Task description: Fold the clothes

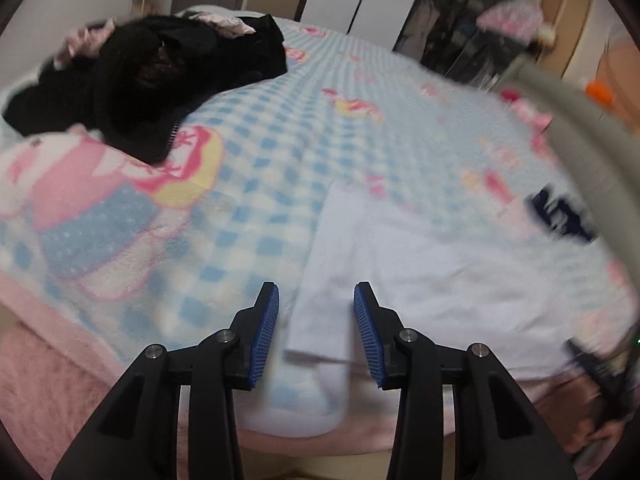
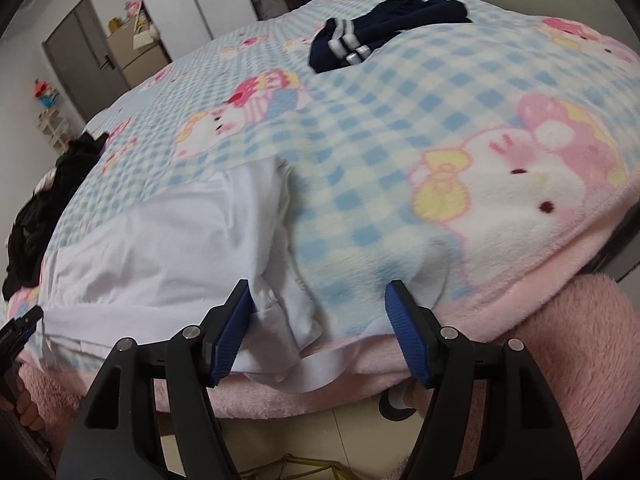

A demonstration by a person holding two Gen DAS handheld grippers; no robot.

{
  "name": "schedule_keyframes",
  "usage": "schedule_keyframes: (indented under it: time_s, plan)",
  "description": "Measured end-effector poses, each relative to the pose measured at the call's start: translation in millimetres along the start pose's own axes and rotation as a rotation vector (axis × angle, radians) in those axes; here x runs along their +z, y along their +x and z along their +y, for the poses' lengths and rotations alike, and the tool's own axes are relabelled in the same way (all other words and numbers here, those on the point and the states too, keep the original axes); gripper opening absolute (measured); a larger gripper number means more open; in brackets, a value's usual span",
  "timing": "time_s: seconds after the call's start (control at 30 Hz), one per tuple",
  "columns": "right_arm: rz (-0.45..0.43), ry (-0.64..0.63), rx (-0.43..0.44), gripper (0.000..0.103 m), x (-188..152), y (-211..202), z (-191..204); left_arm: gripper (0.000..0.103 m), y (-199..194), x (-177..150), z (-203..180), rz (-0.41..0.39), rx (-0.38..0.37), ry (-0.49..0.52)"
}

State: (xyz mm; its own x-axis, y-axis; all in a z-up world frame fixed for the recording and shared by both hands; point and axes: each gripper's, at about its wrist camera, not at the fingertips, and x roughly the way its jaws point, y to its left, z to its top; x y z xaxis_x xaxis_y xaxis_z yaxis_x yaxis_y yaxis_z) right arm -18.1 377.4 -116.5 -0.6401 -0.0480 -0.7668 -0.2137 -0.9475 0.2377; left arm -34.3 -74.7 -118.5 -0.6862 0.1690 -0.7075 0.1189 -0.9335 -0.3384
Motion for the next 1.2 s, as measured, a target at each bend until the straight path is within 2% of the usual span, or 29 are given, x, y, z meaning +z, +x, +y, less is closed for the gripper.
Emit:
schedule_keyframes:
  time_s: [0.1,0.2,0.33,0.4,0.43,0.57,0.63,0.67,0.7,0.73,0.8,0.97,1.07,1.2]
  plan:
    - [-0.091,-0.014,0.043,0.068,15,-18,4,0.044,8,24,-10,0.000,-0.036,0.062]
    - [-0.126,-0.063,0.070,0.068,40,-19,15,0.044,28,48,-9,0.023,-0.114,0.026]
    - [-0.062,-0.089,0.130,0.068,73,13,25,0.044,66,72,-12,0.083,-0.140,0.018]
    - [-0.021,-0.093,0.140,0.065,82,32,28,0.042,81,74,-11,0.126,-0.080,0.019]
    - [0.004,-0.087,0.142,0.064,84,42,27,0.038,88,75,-9,0.148,-0.047,0.019]
    - [0.110,-0.043,0.188,0.054,82,75,19,0.038,99,68,14,0.186,-0.102,-0.096]
    - [0.140,-0.027,0.223,0.049,77,84,16,0.036,104,64,17,0.211,-0.147,-0.096]
    - [0.137,-0.028,0.235,0.044,75,85,15,0.032,106,62,16,0.219,-0.158,-0.085]
    - [0.134,-0.031,0.247,0.033,75,85,16,0.027,106,62,13,0.217,-0.163,-0.066]
    - [0.132,-0.034,0.259,0.030,75,85,17,0.021,105,61,11,0.205,-0.158,-0.051]
    - [0.113,-0.053,0.259,0.020,76,82,21,0.018,101,63,8,0.176,-0.147,-0.053]
    - [0.071,-0.066,0.213,0.017,71,78,25,0.016,104,62,18,0.156,-0.123,-0.091]
    - [0.065,-0.057,0.188,0.017,69,82,23,0.017,107,59,35,0.158,-0.161,-0.172]
    - [0.051,0.061,0.162,0.011,73,79,-7,0.013,79,60,51,0.065,-0.102,-0.235]
